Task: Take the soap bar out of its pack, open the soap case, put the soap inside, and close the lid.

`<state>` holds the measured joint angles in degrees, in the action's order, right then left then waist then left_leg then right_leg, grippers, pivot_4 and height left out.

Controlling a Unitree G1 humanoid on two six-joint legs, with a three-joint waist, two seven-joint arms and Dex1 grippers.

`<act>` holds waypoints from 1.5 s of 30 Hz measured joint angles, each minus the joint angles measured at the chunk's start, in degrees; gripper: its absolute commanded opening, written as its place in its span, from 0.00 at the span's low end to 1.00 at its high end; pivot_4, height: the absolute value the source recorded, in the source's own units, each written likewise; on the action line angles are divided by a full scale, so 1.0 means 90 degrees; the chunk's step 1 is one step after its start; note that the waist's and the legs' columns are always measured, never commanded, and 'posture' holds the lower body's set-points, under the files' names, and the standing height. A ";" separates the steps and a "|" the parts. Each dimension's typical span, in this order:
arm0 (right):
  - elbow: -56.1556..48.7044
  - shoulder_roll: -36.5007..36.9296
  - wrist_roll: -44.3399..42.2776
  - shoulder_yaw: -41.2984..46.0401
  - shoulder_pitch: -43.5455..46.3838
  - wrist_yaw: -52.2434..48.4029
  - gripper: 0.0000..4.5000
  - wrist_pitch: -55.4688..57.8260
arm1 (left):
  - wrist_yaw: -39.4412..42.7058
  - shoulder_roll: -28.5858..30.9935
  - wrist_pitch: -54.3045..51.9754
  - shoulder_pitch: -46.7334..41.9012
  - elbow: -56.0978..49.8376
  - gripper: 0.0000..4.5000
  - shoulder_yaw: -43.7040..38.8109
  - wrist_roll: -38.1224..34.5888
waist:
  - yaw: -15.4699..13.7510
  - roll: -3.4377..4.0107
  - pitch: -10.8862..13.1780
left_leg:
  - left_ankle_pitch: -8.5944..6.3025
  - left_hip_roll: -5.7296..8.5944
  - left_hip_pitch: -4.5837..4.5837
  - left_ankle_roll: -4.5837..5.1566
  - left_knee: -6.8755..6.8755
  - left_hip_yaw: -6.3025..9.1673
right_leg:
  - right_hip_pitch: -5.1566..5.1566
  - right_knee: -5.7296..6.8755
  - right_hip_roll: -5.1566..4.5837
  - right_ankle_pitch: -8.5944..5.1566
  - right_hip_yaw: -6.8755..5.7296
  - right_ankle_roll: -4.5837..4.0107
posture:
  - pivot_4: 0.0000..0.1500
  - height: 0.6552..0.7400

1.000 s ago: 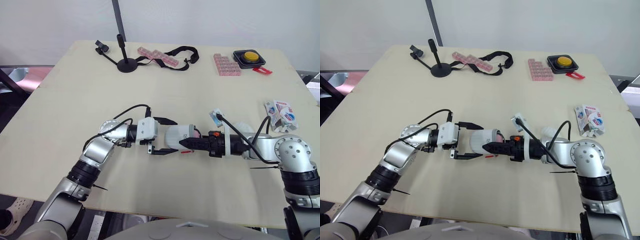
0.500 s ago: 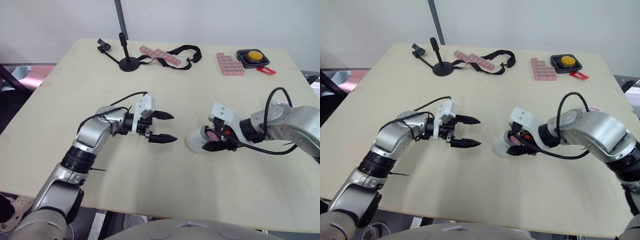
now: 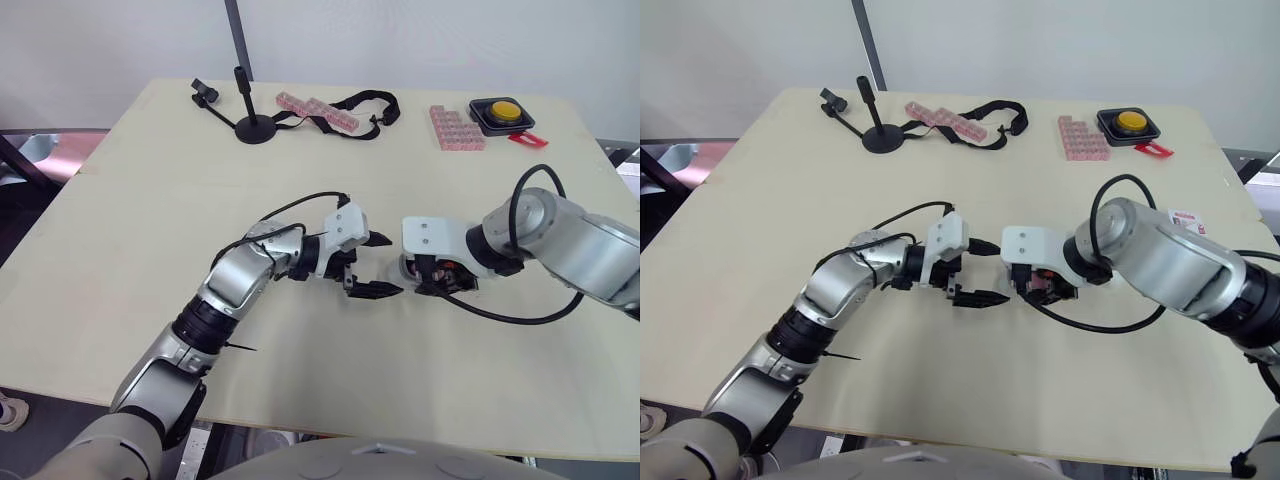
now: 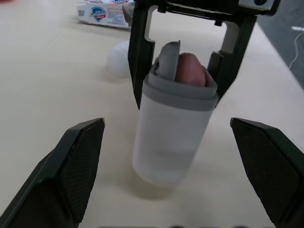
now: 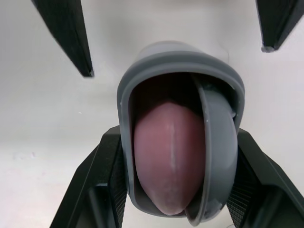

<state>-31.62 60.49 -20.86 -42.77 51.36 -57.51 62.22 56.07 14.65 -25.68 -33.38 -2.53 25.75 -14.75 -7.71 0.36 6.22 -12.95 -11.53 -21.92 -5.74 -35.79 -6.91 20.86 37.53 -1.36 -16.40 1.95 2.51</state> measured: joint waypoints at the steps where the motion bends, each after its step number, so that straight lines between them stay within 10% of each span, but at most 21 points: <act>1: 0.0072 -0.0060 0.0092 -0.0007 0.0000 -0.0021 0.46 -0.0031 | -0.0096 -0.0092 0.0050 0.0001 0.0089 1.00 0.0027 0.0107 | 0.0005 0.0000 0.0000 | 0.0000 -0.0001 0.0000 0.0000 0.0000 0.0000 | -0.0001 0.0000 0.0000 0.0000 0.0001 0.0000 | 1.00 0.99; 41: 0.0286 -0.0442 0.1058 0.0188 -0.0295 -0.0548 0.46 -0.0258 | 0.0168 -0.0464 0.1051 0.0007 0.0760 1.00 0.0144 0.0607 | 0.0008 0.0000 0.0000 | 0.0002 -0.0002 0.0034 0.0006 -0.0018 -0.0012 | 0.0002 0.0039 -0.0015 -0.0001 0.0041 -0.0002 | 1.00 0.99; 45: 0.0286 -0.0446 0.1123 0.0190 -0.0304 -0.0568 0.46 -0.0288 | 0.0211 -0.0483 0.1058 -0.0009 0.0829 0.74 0.0142 0.0610 | 0.0005 0.0000 0.0000 | 0.0002 -0.0002 0.0034 0.0006 -0.0019 -0.0012 | 0.0002 0.0039 -0.0015 -0.0001 0.0041 -0.0002 | 1.00 0.99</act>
<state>-29.05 56.48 -10.76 -41.06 48.62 -62.62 59.63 57.97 10.30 -16.15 -33.46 4.93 27.02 -9.25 -7.66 0.36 6.22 -12.92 -11.55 -21.61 -5.69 -35.96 -7.01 20.88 37.88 -1.50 -16.41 2.32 2.49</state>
